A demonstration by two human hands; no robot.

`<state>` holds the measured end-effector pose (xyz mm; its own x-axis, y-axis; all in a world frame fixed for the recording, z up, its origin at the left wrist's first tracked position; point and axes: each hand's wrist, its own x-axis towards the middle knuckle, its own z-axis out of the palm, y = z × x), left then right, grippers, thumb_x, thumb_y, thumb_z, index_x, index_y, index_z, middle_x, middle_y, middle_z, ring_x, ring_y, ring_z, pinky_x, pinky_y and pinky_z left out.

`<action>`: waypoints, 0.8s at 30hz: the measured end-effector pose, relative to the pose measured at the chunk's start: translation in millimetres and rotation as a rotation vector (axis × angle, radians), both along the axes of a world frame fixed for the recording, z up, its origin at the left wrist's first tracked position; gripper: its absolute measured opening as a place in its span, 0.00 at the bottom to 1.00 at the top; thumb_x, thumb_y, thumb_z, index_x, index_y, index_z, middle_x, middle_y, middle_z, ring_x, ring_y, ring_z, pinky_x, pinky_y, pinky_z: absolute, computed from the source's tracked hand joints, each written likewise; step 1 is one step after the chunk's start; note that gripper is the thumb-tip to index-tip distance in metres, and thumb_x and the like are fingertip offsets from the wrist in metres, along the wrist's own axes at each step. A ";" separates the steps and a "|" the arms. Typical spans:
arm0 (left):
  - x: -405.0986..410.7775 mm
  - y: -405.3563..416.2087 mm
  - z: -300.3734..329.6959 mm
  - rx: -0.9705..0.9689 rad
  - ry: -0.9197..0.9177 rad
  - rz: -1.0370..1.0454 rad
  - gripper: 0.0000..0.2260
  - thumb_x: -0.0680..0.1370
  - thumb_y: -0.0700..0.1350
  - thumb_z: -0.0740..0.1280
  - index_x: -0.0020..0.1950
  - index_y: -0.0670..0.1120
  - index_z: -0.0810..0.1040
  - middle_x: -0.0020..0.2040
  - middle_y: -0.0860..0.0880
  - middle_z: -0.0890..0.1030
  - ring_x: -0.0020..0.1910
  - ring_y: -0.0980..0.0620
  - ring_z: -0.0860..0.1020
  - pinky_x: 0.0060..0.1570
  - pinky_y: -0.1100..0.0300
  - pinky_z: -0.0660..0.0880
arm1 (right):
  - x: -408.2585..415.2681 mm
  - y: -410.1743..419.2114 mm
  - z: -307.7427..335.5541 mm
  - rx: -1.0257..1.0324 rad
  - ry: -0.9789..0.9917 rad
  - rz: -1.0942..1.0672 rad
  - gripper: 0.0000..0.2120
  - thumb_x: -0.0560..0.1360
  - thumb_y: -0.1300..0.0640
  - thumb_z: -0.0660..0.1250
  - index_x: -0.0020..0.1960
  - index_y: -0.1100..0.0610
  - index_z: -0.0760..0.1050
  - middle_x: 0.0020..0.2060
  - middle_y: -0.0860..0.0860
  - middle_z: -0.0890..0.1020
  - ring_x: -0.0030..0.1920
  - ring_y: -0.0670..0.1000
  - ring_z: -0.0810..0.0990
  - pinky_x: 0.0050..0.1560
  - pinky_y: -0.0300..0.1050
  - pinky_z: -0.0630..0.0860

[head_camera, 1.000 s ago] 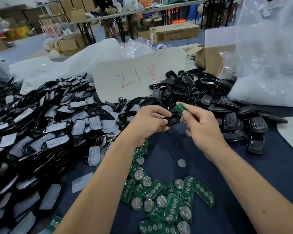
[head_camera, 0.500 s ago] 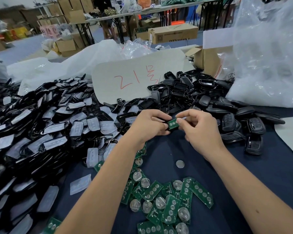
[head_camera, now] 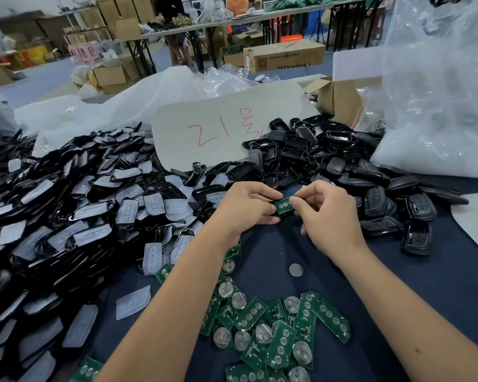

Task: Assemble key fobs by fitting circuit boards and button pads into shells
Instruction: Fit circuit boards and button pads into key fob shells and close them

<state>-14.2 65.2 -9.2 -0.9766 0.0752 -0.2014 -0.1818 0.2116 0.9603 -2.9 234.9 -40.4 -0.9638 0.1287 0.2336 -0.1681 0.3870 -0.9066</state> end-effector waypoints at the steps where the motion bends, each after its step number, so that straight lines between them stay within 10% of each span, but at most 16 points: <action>1: -0.3 -0.4 -0.3 0.002 -0.001 0.001 0.12 0.77 0.26 0.67 0.52 0.39 0.85 0.44 0.42 0.82 0.37 0.53 0.85 0.45 0.60 0.83 | -0.2 0.2 -0.1 0.008 0.003 0.002 0.06 0.78 0.60 0.74 0.43 0.54 0.79 0.36 0.53 0.85 0.25 0.44 0.78 0.25 0.35 0.73; 13: 1.4 0.3 -5.3 0.041 0.022 0.045 0.09 0.74 0.29 0.75 0.52 0.37 0.85 0.49 0.36 0.84 0.40 0.48 0.86 0.42 0.59 0.83 | -3.4 3.8 0.4 0.030 -0.049 0.037 0.07 0.75 0.56 0.77 0.41 0.51 0.81 0.31 0.50 0.84 0.31 0.48 0.81 0.37 0.45 0.75; 24: 0.7 2.1 -6.1 0.051 0.017 0.045 0.09 0.74 0.28 0.74 0.52 0.38 0.85 0.51 0.36 0.84 0.42 0.48 0.85 0.42 0.61 0.83 | 0.5 -4.6 1.6 0.111 -0.047 -0.093 0.13 0.69 0.53 0.82 0.40 0.50 0.77 0.32 0.48 0.81 0.33 0.44 0.78 0.32 0.31 0.68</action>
